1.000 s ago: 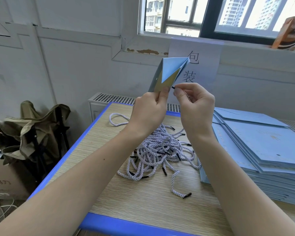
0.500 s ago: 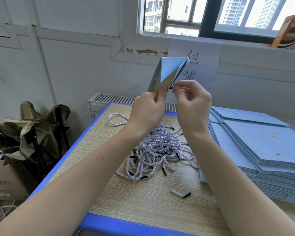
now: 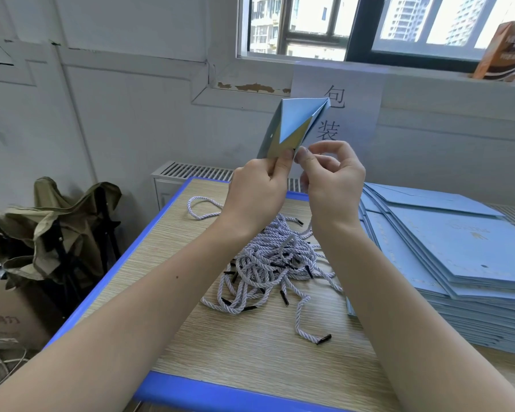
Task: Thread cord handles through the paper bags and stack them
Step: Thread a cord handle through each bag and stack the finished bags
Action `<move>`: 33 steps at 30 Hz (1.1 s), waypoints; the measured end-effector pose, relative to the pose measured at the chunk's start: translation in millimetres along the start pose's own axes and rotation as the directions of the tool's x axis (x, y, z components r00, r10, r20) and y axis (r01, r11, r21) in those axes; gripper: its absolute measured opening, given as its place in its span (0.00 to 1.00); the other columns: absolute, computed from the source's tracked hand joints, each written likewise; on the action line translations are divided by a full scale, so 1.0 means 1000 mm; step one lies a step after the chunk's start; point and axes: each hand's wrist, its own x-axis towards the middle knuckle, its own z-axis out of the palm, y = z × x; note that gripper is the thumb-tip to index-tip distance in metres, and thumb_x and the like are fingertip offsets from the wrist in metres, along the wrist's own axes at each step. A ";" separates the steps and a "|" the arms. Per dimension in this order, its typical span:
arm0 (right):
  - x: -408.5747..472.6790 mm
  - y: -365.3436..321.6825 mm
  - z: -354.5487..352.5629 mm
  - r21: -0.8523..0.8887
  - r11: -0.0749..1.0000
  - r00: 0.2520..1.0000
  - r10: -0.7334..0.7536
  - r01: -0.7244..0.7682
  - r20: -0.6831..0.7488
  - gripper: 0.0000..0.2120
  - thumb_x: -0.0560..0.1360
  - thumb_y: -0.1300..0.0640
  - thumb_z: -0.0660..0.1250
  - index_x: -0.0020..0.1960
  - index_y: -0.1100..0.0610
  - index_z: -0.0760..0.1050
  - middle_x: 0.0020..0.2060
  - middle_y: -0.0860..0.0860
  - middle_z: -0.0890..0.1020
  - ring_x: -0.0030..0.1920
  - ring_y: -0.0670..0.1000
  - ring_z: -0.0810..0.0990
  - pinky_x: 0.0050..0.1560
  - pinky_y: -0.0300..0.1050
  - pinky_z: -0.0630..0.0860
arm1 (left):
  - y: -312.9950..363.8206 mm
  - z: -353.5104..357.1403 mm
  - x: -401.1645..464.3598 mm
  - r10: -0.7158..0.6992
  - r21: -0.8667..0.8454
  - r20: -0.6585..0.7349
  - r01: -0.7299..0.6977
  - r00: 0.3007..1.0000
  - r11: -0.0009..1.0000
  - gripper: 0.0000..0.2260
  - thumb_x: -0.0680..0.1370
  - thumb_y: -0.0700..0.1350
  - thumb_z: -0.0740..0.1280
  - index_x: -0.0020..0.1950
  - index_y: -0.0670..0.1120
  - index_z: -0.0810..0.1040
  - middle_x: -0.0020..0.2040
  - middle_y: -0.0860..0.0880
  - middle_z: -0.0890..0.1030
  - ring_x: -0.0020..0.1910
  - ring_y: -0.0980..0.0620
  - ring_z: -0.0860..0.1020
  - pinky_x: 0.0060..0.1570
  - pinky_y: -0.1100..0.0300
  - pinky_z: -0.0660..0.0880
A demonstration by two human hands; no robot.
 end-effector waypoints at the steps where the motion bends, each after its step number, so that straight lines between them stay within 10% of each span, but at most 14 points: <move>1: 0.000 -0.001 -0.001 -0.011 1.000 1.000 -0.001 0.001 0.011 0.06 0.76 0.62 0.72 0.43 0.55 0.77 0.32 0.52 0.81 0.29 0.49 0.74 0.35 0.46 0.73 | 0.000 0.001 0.000 0.005 -0.003 -0.002 -0.005 1.000 1.000 0.25 0.84 0.58 0.56 0.29 0.49 0.65 0.21 0.57 0.69 0.26 0.53 0.66 0.30 0.55 0.60; 11: -0.005 -0.014 -0.005 -0.197 0.965 0.982 -0.152 0.172 0.113 0.08 0.80 0.57 0.68 0.47 0.55 0.85 0.36 0.45 0.85 0.39 0.44 0.83 0.42 0.39 0.78 | -0.010 0.001 0.001 0.179 0.050 -0.152 -0.173 0.972 0.984 0.10 0.83 0.54 0.59 0.57 0.54 0.78 0.31 0.52 0.77 0.33 0.48 0.73 0.35 0.52 0.71; 17: -0.002 -0.011 -0.007 -0.214 0.964 0.981 -0.129 0.159 0.147 0.12 0.80 0.64 0.64 0.54 0.55 0.85 0.44 0.47 0.87 0.44 0.49 0.84 0.46 0.46 0.81 | -0.006 0.001 0.000 0.234 -0.083 -0.237 -0.260 0.943 0.962 0.07 0.83 0.43 0.63 0.56 0.45 0.81 0.33 0.58 0.78 0.33 0.59 0.75 0.33 0.65 0.69; 24: -0.005 -0.015 -0.009 -0.156 0.972 0.965 -0.138 0.175 0.224 0.15 0.77 0.70 0.65 0.56 0.55 0.82 0.47 0.45 0.86 0.47 0.39 0.84 0.47 0.32 0.77 | -0.010 0.001 0.004 0.212 -0.121 -0.282 -0.254 0.936 0.960 0.08 0.81 0.48 0.65 0.52 0.48 0.83 0.37 0.51 0.84 0.36 0.48 0.82 0.38 0.46 0.78; 33: -0.007 -0.011 -0.005 -0.215 0.953 0.953 -0.157 0.215 0.258 0.11 0.78 0.62 0.69 0.59 0.55 0.79 0.51 0.49 0.85 0.53 0.47 0.84 0.58 0.49 0.80 | -0.008 0.000 0.005 0.111 -0.252 -0.354 -0.209 0.929 0.945 0.07 0.79 0.49 0.68 0.47 0.49 0.84 0.36 0.52 0.85 0.36 0.47 0.83 0.37 0.43 0.78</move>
